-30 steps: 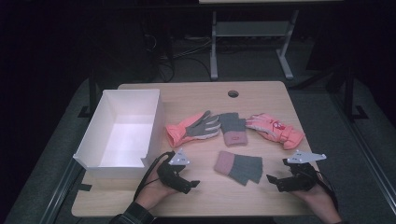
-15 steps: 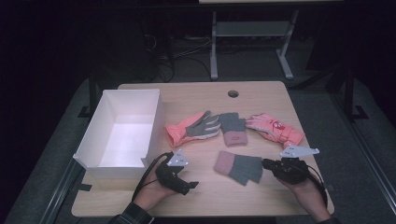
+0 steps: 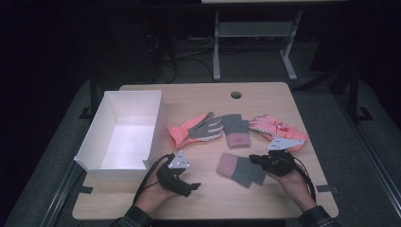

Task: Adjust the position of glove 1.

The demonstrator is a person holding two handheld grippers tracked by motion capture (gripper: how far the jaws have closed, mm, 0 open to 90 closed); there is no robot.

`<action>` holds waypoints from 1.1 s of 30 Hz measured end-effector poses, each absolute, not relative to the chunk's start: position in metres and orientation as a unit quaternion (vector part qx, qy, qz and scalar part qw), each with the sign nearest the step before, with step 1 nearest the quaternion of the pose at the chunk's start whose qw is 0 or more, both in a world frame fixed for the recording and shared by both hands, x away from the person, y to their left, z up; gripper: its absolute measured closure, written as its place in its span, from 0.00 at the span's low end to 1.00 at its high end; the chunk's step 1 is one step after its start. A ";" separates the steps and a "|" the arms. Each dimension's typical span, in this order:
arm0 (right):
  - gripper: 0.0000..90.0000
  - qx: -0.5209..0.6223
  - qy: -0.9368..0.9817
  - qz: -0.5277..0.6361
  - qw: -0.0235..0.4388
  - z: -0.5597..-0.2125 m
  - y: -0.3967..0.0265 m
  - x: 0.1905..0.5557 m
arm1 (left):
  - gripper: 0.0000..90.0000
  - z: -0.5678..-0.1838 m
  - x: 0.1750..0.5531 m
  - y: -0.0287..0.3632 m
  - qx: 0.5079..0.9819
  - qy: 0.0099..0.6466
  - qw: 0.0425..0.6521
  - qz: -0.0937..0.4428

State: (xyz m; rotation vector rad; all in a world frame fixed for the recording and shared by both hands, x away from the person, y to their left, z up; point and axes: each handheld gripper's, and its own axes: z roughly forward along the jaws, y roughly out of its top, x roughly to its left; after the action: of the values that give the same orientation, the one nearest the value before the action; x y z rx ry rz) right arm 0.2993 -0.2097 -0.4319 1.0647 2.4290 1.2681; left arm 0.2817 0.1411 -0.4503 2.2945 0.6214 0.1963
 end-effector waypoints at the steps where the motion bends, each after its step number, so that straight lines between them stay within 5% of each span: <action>1: 1.00 0.355 0.823 0.432 0.103 -0.432 -0.207 0.301 | 0.15 -0.451 0.283 0.141 0.898 0.234 0.364 0.076; 33: 1.00 0.342 0.848 0.396 0.090 -0.457 -0.134 0.355 | 0.15 -0.452 0.283 0.139 0.902 0.225 0.363 0.065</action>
State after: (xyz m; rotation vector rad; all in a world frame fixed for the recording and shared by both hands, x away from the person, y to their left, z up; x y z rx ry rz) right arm 0.3551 -0.1342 -0.4569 1.0162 2.5206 1.1782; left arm 0.2832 0.1391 -0.4520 2.3228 0.5789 0.1668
